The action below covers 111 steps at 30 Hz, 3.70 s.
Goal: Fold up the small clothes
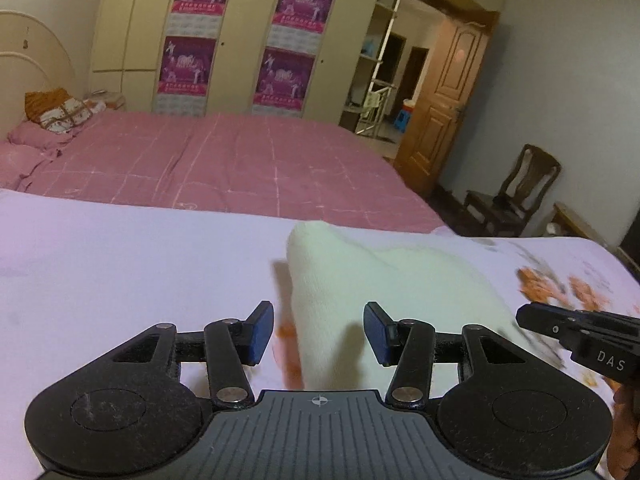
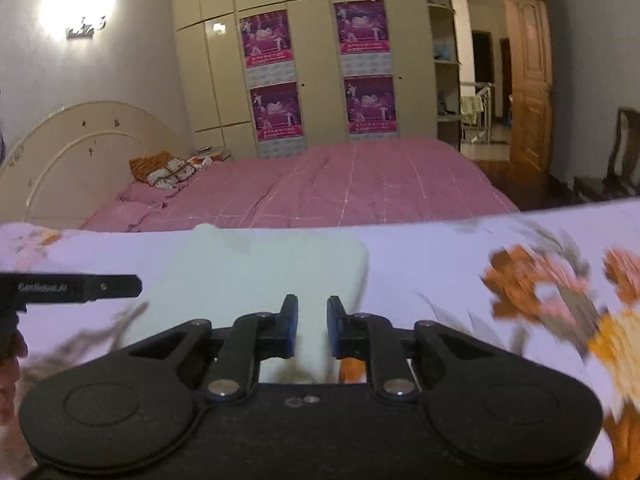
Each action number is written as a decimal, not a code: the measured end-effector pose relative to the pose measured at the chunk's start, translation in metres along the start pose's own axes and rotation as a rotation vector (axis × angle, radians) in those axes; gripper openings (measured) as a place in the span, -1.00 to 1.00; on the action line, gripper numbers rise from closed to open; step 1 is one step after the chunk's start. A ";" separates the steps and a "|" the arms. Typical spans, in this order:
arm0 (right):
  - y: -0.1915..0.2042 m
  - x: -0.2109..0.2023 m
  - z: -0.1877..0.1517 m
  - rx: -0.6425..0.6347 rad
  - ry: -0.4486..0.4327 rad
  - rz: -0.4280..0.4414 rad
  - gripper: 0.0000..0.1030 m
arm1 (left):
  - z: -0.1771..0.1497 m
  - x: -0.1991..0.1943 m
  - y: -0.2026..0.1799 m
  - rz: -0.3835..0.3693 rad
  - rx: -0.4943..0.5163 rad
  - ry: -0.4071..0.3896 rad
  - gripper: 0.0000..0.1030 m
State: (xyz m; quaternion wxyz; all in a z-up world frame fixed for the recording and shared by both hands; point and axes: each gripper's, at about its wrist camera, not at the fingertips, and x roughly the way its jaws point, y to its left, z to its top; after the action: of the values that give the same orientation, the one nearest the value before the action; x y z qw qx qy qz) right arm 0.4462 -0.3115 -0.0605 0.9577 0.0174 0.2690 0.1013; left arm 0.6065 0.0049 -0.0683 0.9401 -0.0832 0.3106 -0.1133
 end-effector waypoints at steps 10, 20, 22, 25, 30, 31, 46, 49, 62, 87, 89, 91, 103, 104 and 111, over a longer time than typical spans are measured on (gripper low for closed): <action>-0.016 0.067 -0.002 -0.031 0.090 0.004 -0.73 | -0.007 0.053 0.027 0.013 -0.100 0.054 0.42; -0.008 0.051 0.005 -0.006 0.035 -0.017 -0.54 | 0.004 0.043 0.007 0.080 -0.014 0.018 0.43; -0.010 0.048 0.008 0.003 0.007 -0.019 -0.52 | 0.007 0.040 0.003 0.084 -0.009 0.006 0.43; -0.012 0.057 0.015 0.001 0.013 -0.007 -0.49 | 0.017 0.051 -0.002 0.083 -0.003 0.017 0.43; -0.011 0.087 0.011 -0.056 0.110 -0.007 -0.45 | 0.019 0.077 -0.002 0.113 0.028 0.090 0.43; -0.014 0.087 0.009 -0.048 0.098 -0.006 -0.43 | 0.019 0.078 -0.002 0.115 0.035 0.087 0.43; -0.074 0.015 -0.014 0.289 0.095 0.069 0.09 | -0.009 -0.003 0.014 0.046 -0.006 0.060 0.44; -0.068 -0.008 -0.020 0.289 0.049 0.137 -0.04 | -0.021 -0.008 0.012 0.027 -0.001 0.075 0.44; -0.065 -0.008 -0.024 0.334 0.140 0.121 -0.19 | -0.026 -0.020 0.020 -0.046 -0.029 0.117 0.44; 0.007 0.021 -0.001 0.108 0.220 0.115 -0.44 | -0.020 -0.006 -0.031 -0.131 0.069 0.139 -0.42; 0.016 0.007 0.002 0.076 0.196 0.111 -0.44 | -0.013 -0.018 -0.030 -0.127 0.088 0.124 -0.42; 0.028 -0.007 0.006 0.058 0.180 0.115 -0.44 | -0.008 -0.037 -0.025 -0.121 0.096 0.108 -0.42; 0.142 -0.052 0.017 -0.035 0.148 0.226 -0.44 | -0.014 -0.165 0.077 0.010 0.093 0.073 -0.42; 0.156 -0.053 0.015 -0.042 0.153 0.244 -0.44 | -0.019 -0.174 0.086 0.026 0.087 0.076 -0.42; 0.234 -0.059 -0.014 -0.061 0.213 0.351 -0.44 | -0.066 -0.228 0.151 0.123 0.029 0.114 -0.41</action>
State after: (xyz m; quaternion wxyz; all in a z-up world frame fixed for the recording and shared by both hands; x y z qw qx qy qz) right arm 0.3467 -0.0946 -0.0214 0.8915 0.0242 0.3582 0.2761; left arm 0.4131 0.2046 -0.0264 0.9271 -0.0435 0.3667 -0.0644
